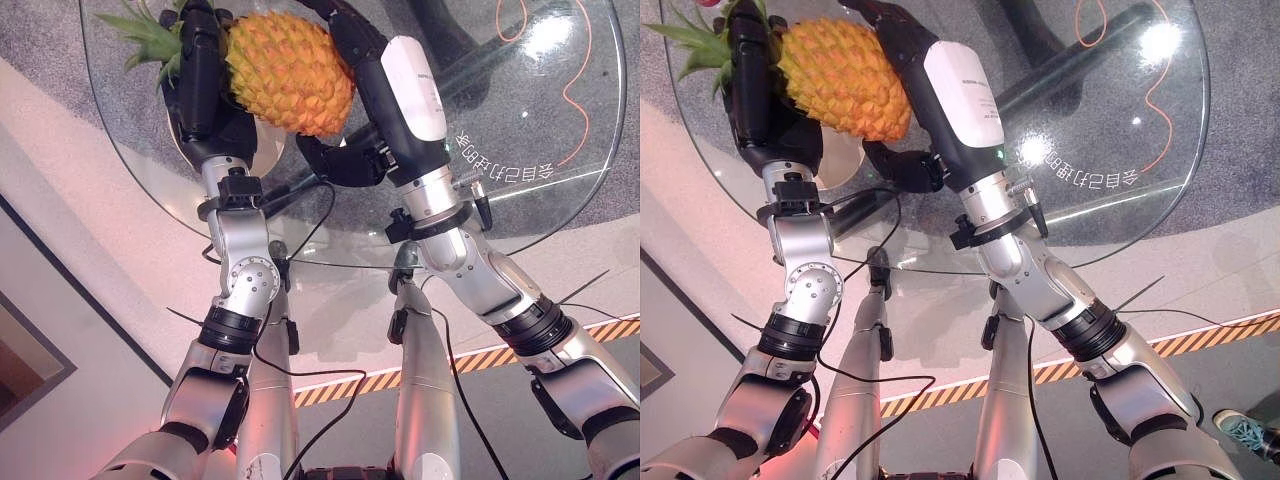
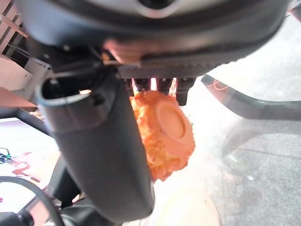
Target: Pick up the fruit to the plate
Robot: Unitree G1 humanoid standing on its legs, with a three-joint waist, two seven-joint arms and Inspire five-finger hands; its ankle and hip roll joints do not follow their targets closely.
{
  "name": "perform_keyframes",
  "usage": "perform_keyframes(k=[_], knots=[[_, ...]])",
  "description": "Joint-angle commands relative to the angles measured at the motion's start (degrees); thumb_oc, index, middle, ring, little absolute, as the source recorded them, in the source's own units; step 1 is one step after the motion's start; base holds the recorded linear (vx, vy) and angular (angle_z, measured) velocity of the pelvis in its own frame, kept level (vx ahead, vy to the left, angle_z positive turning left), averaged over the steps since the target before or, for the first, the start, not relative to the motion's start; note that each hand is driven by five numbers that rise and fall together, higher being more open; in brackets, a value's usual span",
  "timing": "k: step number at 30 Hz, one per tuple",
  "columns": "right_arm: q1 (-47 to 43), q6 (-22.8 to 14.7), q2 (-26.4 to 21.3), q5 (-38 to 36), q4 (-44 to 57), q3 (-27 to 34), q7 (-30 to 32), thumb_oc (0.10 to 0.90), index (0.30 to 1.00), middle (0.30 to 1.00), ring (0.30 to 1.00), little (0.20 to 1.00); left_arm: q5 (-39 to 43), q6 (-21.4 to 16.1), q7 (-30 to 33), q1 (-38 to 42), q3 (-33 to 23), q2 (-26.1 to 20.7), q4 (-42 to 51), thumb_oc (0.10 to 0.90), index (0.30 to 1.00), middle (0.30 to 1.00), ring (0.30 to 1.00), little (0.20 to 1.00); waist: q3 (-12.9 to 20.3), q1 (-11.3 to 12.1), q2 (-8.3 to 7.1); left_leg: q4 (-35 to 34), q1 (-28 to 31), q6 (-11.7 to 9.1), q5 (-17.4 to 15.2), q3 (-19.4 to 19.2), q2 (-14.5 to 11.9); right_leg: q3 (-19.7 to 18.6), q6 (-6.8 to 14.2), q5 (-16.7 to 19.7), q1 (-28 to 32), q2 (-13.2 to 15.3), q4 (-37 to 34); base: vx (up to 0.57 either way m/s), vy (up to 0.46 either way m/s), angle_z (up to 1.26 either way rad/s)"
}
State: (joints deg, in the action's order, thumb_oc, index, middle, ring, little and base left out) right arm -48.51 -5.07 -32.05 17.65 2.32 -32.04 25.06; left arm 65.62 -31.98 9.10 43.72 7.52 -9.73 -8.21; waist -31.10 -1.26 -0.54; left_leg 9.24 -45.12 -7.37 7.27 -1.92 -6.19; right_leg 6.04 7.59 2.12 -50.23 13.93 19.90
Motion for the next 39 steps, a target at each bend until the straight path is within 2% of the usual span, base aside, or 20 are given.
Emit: perform_keyframes(k=[1,28,39], knots=[[-4.1,-3.7,-0.2,1.8,7.7,7.8,6.9,0.8,0.9,0.9,0.9,0.9,-2.3,-7.8,-1.0,3.6,-4.4,-2.7,8.6,0.1,0.3,0.3,0.3,0.2,1.3,0.6,-0.55,2.7,-1.4,0.7,-2.5,-1.0,2.1,3.4,1.0,3.4,4.0,-1.8,-8.1,0.0,0.0,0.0],[-3.4,-2.9,0.6,2.3,6.6,8.2,8.8,0.8,0.9,0.9,0.9,0.9,-0.8,-16.6,8.4,3.2,-7.5,-0.5,10.4,0.1,0.3,0.3,0.3,0.2,1.3,0.9,-0.7,2.5,-1.0,0.5,-2.8,-0.9,2.1,3.4,1.1,2.8,4.4,-1.9,-8.2,0.0,0.0,0.0],[-3.6,-2.6,0.7,2.5,6.6,8.3,8.9,0.8,0.9,0.9,0.9,0.9,-2.1,-17.6,10.2,3.8,-7.7,-0.2,11.1,0.1,0.3,0.3,0.3,0.2,1.3,0.8,-0.77,2.7,-1.8,0.6,-2.3,-0.8,2.2,3.3,1.0,3.2,3.7,-1.8,-8.2,0.0,0.0,0.0]])
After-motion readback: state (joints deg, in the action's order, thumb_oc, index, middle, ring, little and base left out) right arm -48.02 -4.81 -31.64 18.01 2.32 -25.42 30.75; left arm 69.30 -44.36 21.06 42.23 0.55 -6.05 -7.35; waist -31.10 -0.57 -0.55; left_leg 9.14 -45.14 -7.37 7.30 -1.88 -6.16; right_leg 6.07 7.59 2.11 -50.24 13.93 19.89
